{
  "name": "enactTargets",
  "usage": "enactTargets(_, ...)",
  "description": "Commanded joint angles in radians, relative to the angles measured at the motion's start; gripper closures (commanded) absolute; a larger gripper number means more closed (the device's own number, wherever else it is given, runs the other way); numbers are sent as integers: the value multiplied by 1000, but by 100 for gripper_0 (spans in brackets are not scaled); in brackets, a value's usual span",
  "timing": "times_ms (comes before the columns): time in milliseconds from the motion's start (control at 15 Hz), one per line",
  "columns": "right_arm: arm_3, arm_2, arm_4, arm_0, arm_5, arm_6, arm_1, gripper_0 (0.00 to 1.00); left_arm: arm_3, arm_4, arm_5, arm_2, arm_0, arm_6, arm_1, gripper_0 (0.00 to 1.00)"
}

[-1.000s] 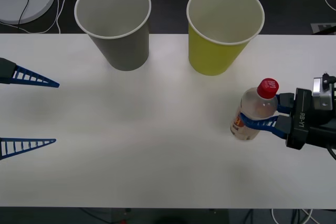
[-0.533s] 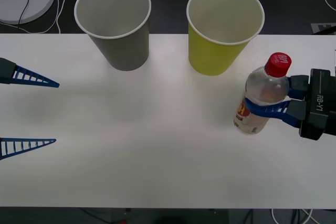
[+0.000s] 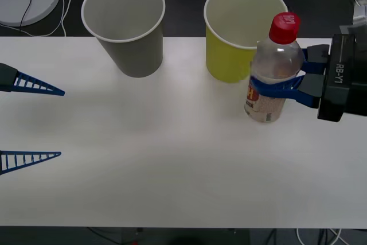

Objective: Put the can into the green bin and the plastic bottle into the gray bin

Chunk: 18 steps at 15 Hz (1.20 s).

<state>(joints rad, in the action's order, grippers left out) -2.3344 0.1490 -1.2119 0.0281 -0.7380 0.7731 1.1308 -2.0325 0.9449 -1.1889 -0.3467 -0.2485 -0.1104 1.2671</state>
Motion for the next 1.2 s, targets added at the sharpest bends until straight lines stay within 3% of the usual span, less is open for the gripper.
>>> enactTargets(67, -5, 0, -80, -79, -44, 140, 18, 100, 0, 0, 0, 0, 0, 0, 0, 0)
enactTargets(600, -59, -2, -270, -332, -256, 575, 37, 100, 0, 0, 0, 0, 0, 0, 0, 0)
enactTargets(800, -36, -51, -265, -412, -265, 578, 38, 100, 0, 0, 0, 0, 0, 0, 0, 0)
enactTargets(1067, 47, -190, -264, -585, -265, 586, 38, 100, 0, 0, 0, 0, 0, 0, 0, 0)
enactTargets(1200, 79, -267, -279, -688, -265, 653, 38, 100, 0, 0, 0, 0, 0, 0, 0, 0)
